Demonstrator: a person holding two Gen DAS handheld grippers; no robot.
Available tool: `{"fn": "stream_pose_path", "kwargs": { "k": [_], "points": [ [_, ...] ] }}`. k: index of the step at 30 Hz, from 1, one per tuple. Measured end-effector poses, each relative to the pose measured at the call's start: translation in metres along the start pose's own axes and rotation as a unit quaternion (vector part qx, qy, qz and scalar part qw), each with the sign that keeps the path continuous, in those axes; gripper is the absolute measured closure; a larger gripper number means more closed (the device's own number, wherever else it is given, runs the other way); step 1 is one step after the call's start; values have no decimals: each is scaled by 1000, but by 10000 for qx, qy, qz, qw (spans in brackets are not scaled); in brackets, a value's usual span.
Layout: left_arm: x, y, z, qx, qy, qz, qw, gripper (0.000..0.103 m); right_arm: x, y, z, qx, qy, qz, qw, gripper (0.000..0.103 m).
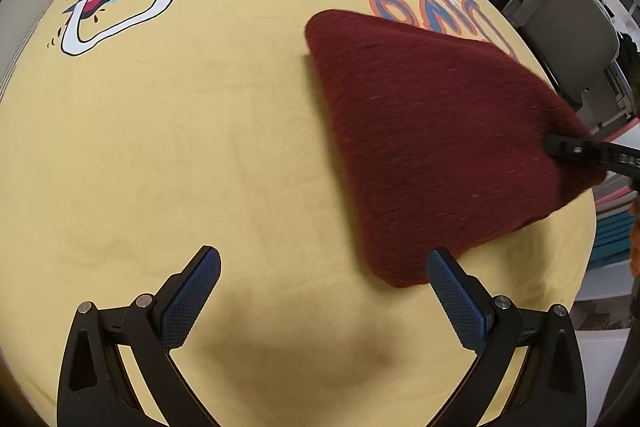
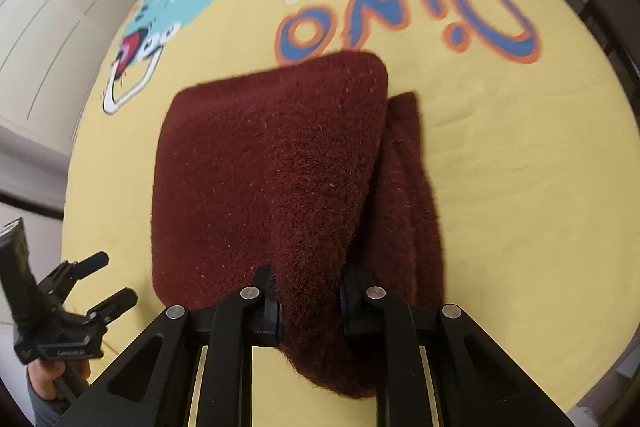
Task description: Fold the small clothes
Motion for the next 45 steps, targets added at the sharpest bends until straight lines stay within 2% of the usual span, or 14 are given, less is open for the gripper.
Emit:
{"fn": "stream_pose_path", "kwargs": {
  "k": [5,8,11,14,16,17,19,21,26,30,34,37,40,45],
  "points": [
    [-4,-5,-3,-66,31,-43,10000,2,-19,-20,23,-91,-221,-91,9997,85],
    [-7,-8,-6,-90,103,-88,9999,2,-40,-36,15,-148,-182,-311,9992,85],
    [-8,-9,-10,-12,165,-150,9998,2,-45,-48,-1,-273,-160,-350,9989,83],
    [-10,-11,-10,-56,186,-174,9997,2,-46,-53,-9,-300,-217,-477,9982,69],
    [-10,-11,-10,-16,192,-217,9996,1,-46,-52,-7,-366,-285,-447,9979,50],
    [-9,-11,-10,0,192,-221,9996,1,-45,-50,-6,-389,-311,-408,9979,46],
    [-5,-11,-11,6,177,-190,9997,1,-41,-49,-2,-587,-327,-282,9973,23],
    [-2,-12,-10,-30,141,-160,9998,1,-36,-50,5,-863,-386,-138,9954,22],
    [16,-22,-5,-51,42,-233,9997,1,-18,-46,28,-740,-608,-161,9953,18],
    [46,-37,-8,-190,-19,-64,9998,1,-3,-37,34,-767,-642,82,9949,0],
    [68,-56,-26,-294,143,159,9993,1,4,-31,18,-543,-461,51,9974,0],
    [75,-70,-47,-250,273,86,9993,2,0,-33,-4,-466,-177,-36,9988,0],
    [70,-75,-68,-170,477,58,9987,2,-7,-39,-19,-705,-107,127,9974,0],
    [56,-70,-85,-72,500,84,9987,1,-17,-50,-42,-320,-76,-99,9994,0]
  ]
}}
Point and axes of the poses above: each gripper's, at about its wrist camera, not at the fingertips, and z roughly against the way its jaws point, y to its left, x to its top, the point moved 7 cm from there along -z, roughly the way its jaws point, and after that the axes turned 5 degrees about -y, right-handed, at the moved point
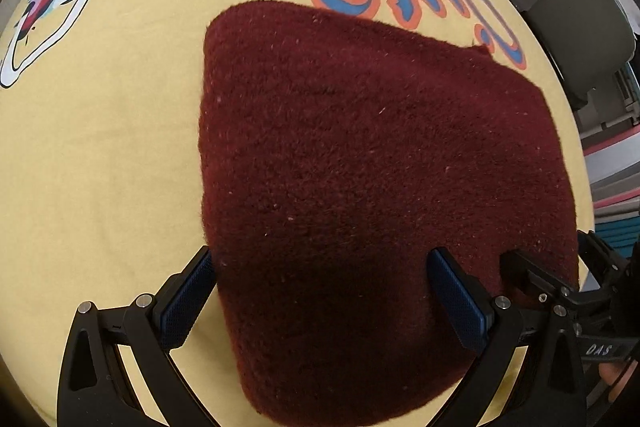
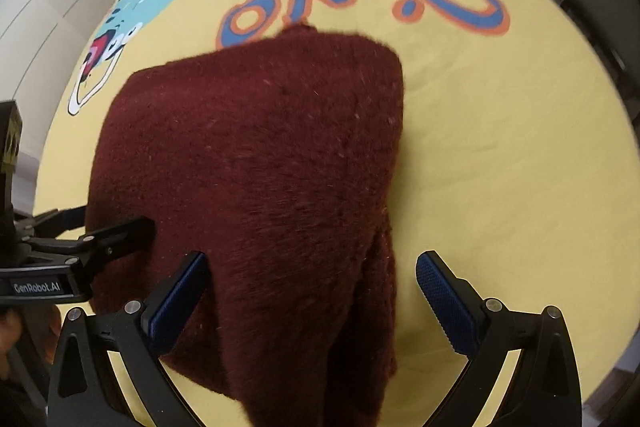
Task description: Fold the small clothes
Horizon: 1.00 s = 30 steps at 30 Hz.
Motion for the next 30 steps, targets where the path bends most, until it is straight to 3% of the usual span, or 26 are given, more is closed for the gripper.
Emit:
{"fn": "stream_pose_path", "kwargs": {
  "k": [6,12,14,16,17,22,26,30],
  "points": [
    [-12,8,-13,-75,6,-69,9999,0,-9,-2,-27,294,238,-37,9993,0],
    [-19,11,-19,-213,-133,-145,9996,2,-16,-8,-42,673,586,-518,9947,2],
    [-20,12,-18,-307,-154,-153,9993,8,-15,-6,-42,792,603,-488,9938,7],
    [-20,12,-17,-407,-181,-173,9989,15,-14,-3,-39,1007,562,-516,9920,26],
    [-20,11,-18,-441,-192,-186,9987,19,-13,-1,-37,1079,529,-564,9912,29],
    [-21,7,-4,-531,-290,-437,9972,44,-15,8,-23,940,285,-570,9935,52],
    [-19,5,26,-604,-485,-692,9946,53,-13,18,0,791,36,-501,9956,59],
    [-17,17,68,-648,-871,-877,9902,54,-5,42,40,801,-346,-198,9960,60]
  ]
}}
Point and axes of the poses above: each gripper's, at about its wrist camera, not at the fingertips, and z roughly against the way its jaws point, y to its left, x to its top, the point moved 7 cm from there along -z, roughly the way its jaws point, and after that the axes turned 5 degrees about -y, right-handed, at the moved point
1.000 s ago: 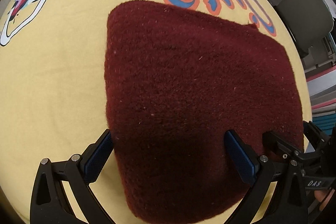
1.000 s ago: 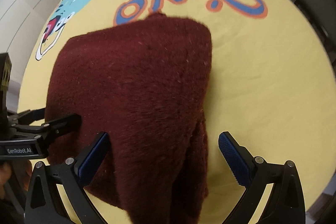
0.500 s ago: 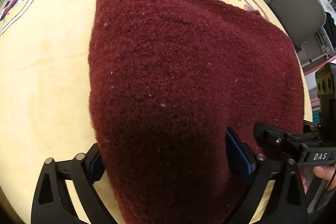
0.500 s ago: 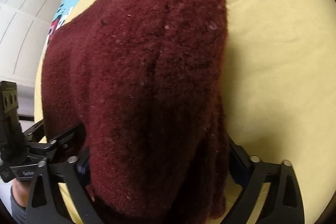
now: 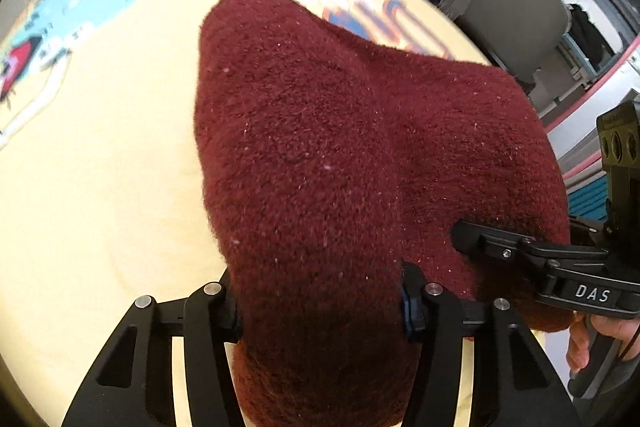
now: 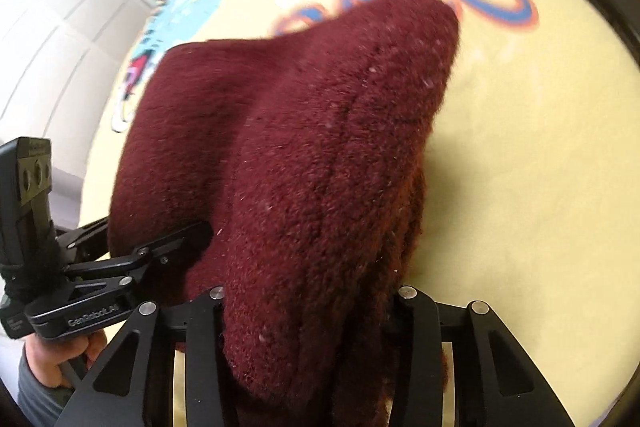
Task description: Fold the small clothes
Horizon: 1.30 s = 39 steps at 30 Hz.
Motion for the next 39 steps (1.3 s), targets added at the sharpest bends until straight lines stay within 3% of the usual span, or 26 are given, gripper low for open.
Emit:
{"fn": "stream_pose_path", "kwargs": {
  "k": [4,8,13,16,20,24,25,31,33,36,39],
  "points": [
    [-4,28,42,42,-257,28,9997,54,10,41,18,184,-214,220,9994,60],
    [-21,60,71,291,-391,97,9988,54,12,84,9,358,-223,425,9982,60],
    [-65,96,76,392,-247,412,9981,53,-1,115,-26,431,43,530,9977,60],
    [-85,113,63,405,-30,579,9975,52,-17,114,-51,348,249,423,9982,59],
    [-102,121,49,483,15,725,9962,40,-41,104,-82,23,444,252,9987,50],
    [-105,118,56,529,-24,751,9958,35,-38,93,-80,-243,470,181,9984,27],
    [-100,117,55,560,-25,778,9954,35,-34,91,-80,-324,477,206,9981,25],
    [-88,110,66,941,-69,854,9919,23,-18,98,-51,-599,134,587,9964,23],
    [-87,108,73,989,-104,904,9909,2,-18,105,-40,-639,16,743,9952,22],
    [-86,105,88,1054,-309,912,9898,1,-20,118,-27,-606,-136,985,9932,21],
    [-87,104,89,992,-265,1012,9896,1,-30,123,-22,-620,-221,1159,9911,19]
  ]
}}
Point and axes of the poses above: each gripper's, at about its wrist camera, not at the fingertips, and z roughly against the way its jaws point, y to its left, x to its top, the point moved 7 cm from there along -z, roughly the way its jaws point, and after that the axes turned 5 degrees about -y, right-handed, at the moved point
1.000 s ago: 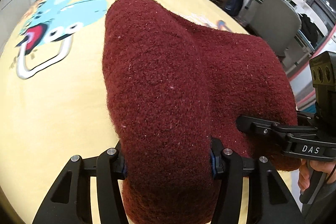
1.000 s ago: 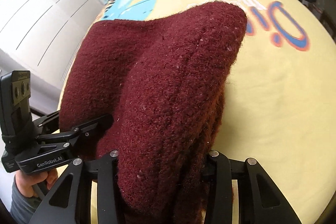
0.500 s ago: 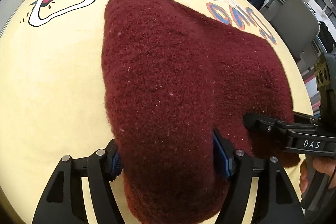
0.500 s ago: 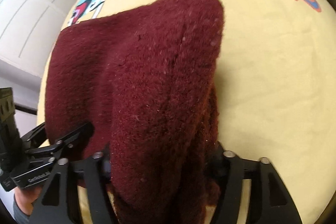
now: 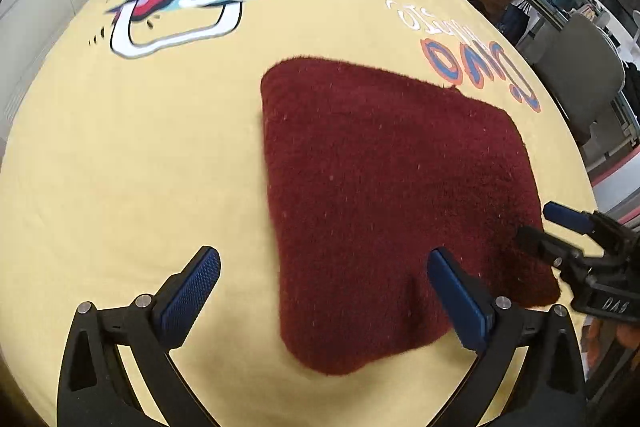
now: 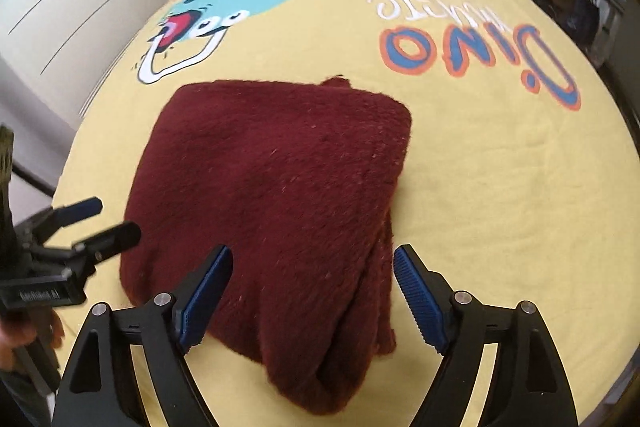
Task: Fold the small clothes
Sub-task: 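Open both grippers and lift them away from the folded sweater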
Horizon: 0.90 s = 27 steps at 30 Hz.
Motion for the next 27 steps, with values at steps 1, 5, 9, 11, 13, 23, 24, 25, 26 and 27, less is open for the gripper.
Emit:
{"fn": "stream_pose_path", "kwargs": {
  "k": [1,5,9,11,13,23,24,25,26,27],
  "points": [
    [-5,9,4,-38,-9,4,10000,1,-2,5,-5,-13,4,24,10000,18],
    [-7,6,-12,466,13,-265,9986,1,-17,-4,-18,-259,-30,51,9996,18],
    [-15,10,-25,541,-83,-344,9979,1,-23,-18,-39,-525,-33,-7,9986,13],
    [-20,14,-34,513,-55,-264,9983,1,-30,-30,-42,-632,-18,-78,9980,3],
    [-23,15,-39,450,-117,-271,9986,0,-33,-37,-43,-608,-42,-142,9980,2],
    [-20,13,-9,542,-311,-194,9979,1,-37,-36,-29,-491,-222,-155,9984,2],
    [-20,13,-3,607,-350,-212,9973,1,-35,-33,-20,-510,-308,-119,9982,2],
    [-19,13,5,642,-393,-210,9969,1,-33,-31,-14,-511,-369,-101,9980,2],
    [-18,13,14,612,-442,-183,9970,1,-31,-29,-5,-513,-450,-85,9976,2],
    [-18,12,23,549,-487,-155,9972,1,-29,-26,7,-512,-557,-80,9971,1]
  ]
}}
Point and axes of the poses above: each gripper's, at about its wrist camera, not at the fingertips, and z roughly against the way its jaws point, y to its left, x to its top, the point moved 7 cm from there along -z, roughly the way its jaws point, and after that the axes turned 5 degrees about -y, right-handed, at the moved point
